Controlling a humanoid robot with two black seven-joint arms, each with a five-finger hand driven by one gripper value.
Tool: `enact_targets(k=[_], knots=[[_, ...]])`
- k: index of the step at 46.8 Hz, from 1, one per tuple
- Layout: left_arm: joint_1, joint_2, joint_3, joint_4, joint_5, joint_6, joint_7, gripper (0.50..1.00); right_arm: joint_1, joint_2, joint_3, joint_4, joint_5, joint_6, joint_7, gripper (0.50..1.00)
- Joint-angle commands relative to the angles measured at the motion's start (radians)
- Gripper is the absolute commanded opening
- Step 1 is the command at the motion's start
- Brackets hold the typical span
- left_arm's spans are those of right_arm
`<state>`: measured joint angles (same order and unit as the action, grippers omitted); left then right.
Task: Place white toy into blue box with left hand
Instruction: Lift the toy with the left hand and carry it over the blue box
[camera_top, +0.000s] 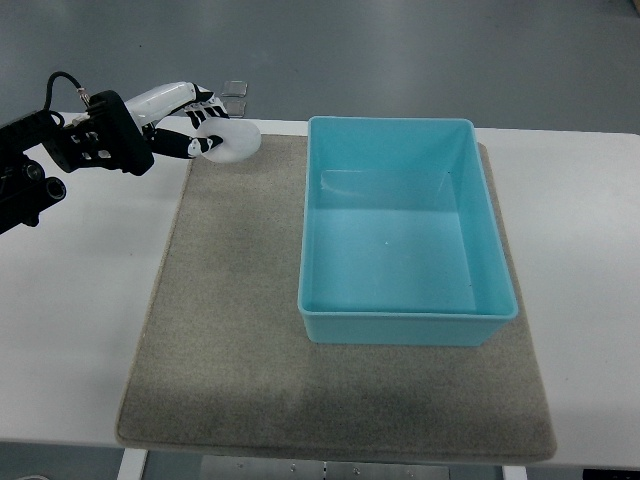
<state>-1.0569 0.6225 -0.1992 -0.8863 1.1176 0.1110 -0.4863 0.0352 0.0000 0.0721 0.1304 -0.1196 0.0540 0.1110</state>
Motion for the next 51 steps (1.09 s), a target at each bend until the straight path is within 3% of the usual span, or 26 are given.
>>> enact_targets(k=[1,19,27,51], knots=[[-0.018,0.0,-0.014,-0.026,0.004,-0.004,0.0,0.5,0.0,0.0,0.0,0.0,0.0,0.0,-0.001,0.936],[-0.126,-0.023,-0.016,-0.226,0.011,-0.008,-0.002,0.5,0.0,0.0,0.0,0.0,0.0,0.0,-0.001,0.936],[-0.126,-0.107,-0.002,-0.31,0.022,-0.011,-0.002,0.5,0.0,0.0,0.0,0.0,0.0,0.0,-0.001,0.936],[-0.097,-0.171,0.122,-0.312,0.021,-0.016,-0.002,0.5,0.0,0.0,0.0,0.0,0.0,0.0,0.001,0.936]])
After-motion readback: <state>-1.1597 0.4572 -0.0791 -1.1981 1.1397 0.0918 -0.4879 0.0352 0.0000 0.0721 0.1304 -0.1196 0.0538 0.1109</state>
